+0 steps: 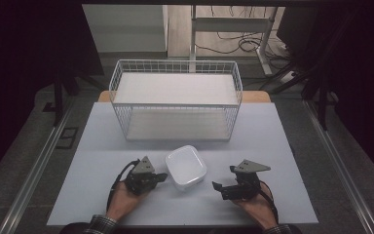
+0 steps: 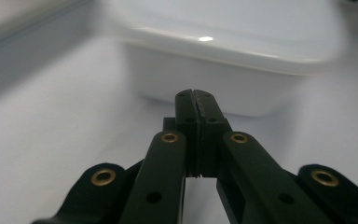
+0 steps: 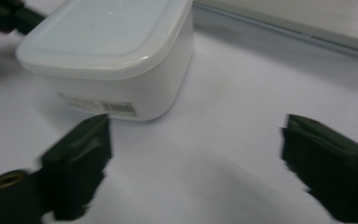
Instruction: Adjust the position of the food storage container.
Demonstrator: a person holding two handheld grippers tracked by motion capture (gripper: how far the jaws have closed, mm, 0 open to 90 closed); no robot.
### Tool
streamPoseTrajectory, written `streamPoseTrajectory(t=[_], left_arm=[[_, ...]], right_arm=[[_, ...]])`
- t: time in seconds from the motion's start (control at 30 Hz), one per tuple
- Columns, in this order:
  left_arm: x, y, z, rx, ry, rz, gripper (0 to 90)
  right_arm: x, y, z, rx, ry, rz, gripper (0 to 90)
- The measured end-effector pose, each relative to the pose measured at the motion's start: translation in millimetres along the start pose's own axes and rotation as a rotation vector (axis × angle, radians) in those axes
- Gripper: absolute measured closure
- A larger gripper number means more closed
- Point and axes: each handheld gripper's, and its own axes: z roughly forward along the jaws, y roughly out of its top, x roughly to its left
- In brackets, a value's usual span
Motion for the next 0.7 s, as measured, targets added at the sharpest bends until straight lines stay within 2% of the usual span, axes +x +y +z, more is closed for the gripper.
streamPoseTrajectory(t=[0.07,0.1,0.17,0.23,0.3,0.33,0.37,0.4,0.47,0.5,0.6,0.7], left_arm=[[15.6,2.2,-0.7,-0.033,0.024,-0.037,89.6],[21.8,4.3,0.1,-0.047,0.030,-0.043,89.6],[31.1,8.8,3.9,-0.067,0.031,-0.056,89.6],[39.7,13.2,10.8,-0.079,0.034,-0.066,89.6],[48.2,15.9,18.3,-0.080,0.023,-0.071,89.6],[52.6,17.4,24.1,-0.088,-0.005,-0.068,89.6],[52.6,17.4,24.1,-0.088,-0.005,-0.068,89.6],[53.2,18.5,28.8,-0.094,-0.031,-0.072,89.4],[51.0,19.5,34.0,-0.099,-0.070,-0.055,89.0],[43.8,20.1,36.0,-0.066,-0.058,-0.030,89.6],[42.5,19.6,34.0,-0.059,-0.074,-0.033,89.6],[35.7,16.7,30.9,-0.037,-0.061,-0.047,89.7]], right_arm=[[1.6,1.0,-0.2,0.015,0.028,-0.006,35.1],[4.1,2.6,-0.1,0.023,0.055,-0.011,41.5],[9.5,5.7,0.6,0.036,0.082,-0.030,57.7],[14.9,8.4,2.4,0.051,0.097,-0.048,69.7],[19.1,10.4,6.9,0.064,0.124,-0.059,79.4],[23.5,12.5,12.9,0.081,0.152,-0.060,85.3],[23.5,12.5,12.9,0.081,0.152,-0.060,85.3],[27.6,14.8,19.9,0.099,0.145,-0.076,87.7],[28.6,15.6,22.5,0.104,0.145,-0.081,88.2],[29.7,17.7,28.2,0.114,0.126,-0.093,88.8],[27.1,18.2,30.1,0.122,0.118,-0.099,88.8],[19.6,19.2,31.3,0.123,0.097,-0.097,88.5]])
